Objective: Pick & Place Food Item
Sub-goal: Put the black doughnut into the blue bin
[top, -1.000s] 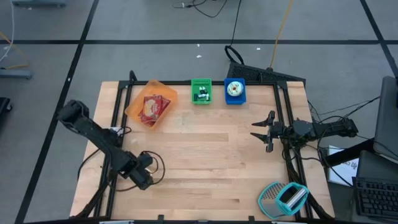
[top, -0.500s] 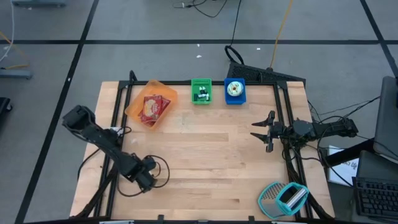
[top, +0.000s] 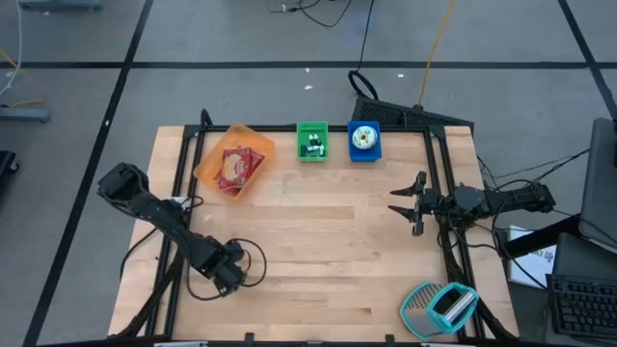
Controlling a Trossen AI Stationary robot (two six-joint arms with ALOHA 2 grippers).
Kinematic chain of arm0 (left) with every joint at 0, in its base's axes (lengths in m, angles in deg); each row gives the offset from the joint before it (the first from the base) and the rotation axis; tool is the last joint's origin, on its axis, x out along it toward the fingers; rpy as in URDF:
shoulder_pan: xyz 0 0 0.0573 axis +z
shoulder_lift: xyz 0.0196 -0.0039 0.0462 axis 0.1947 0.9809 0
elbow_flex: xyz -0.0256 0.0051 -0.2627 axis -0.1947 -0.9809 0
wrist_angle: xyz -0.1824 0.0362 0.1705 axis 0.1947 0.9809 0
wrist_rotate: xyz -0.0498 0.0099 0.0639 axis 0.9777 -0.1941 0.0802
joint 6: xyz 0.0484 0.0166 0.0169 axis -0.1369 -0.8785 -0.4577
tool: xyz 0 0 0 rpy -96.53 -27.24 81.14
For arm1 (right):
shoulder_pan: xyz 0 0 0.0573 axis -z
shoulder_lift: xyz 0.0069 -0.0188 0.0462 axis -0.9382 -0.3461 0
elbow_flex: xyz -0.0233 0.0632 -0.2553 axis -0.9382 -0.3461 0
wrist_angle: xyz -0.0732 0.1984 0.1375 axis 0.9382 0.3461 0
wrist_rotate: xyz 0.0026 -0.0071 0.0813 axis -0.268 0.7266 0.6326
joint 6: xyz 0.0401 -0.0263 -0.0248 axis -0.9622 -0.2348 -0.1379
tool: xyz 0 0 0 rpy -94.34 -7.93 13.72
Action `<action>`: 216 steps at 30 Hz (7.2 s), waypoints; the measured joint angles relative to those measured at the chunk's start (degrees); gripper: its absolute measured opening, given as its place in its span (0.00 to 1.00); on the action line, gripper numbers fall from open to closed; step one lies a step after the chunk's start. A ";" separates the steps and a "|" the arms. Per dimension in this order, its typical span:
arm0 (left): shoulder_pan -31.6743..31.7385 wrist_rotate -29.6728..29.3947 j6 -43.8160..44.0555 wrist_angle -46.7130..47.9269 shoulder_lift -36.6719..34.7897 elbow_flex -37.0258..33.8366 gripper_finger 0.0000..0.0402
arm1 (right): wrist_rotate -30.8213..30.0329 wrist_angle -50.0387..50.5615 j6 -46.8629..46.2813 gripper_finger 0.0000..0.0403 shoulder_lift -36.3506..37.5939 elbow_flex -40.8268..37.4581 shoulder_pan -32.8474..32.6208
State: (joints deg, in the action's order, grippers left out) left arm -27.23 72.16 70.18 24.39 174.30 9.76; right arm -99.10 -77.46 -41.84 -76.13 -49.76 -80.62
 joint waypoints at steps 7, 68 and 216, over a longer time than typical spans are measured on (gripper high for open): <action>-0.17 -3.13 5.79 3.69 -5.17 -0.11 0.71 | 0.00 0.00 0.00 0.46 0.00 0.00 0.01; 15.78 -19.93 -32.24 -43.44 -1.43 4.10 0.11 | 0.03 -0.01 0.00 0.46 0.01 0.00 0.02; 53.18 24.98 -73.75 -81.09 16.76 18.43 0.75 | 22.66 5.36 25.98 0.11 -70.74 39.82 46.91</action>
State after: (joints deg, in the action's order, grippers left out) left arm 25.95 97.14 -3.58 -56.70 191.06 28.18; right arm -76.44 -72.10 -15.85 -146.86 -9.94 -33.71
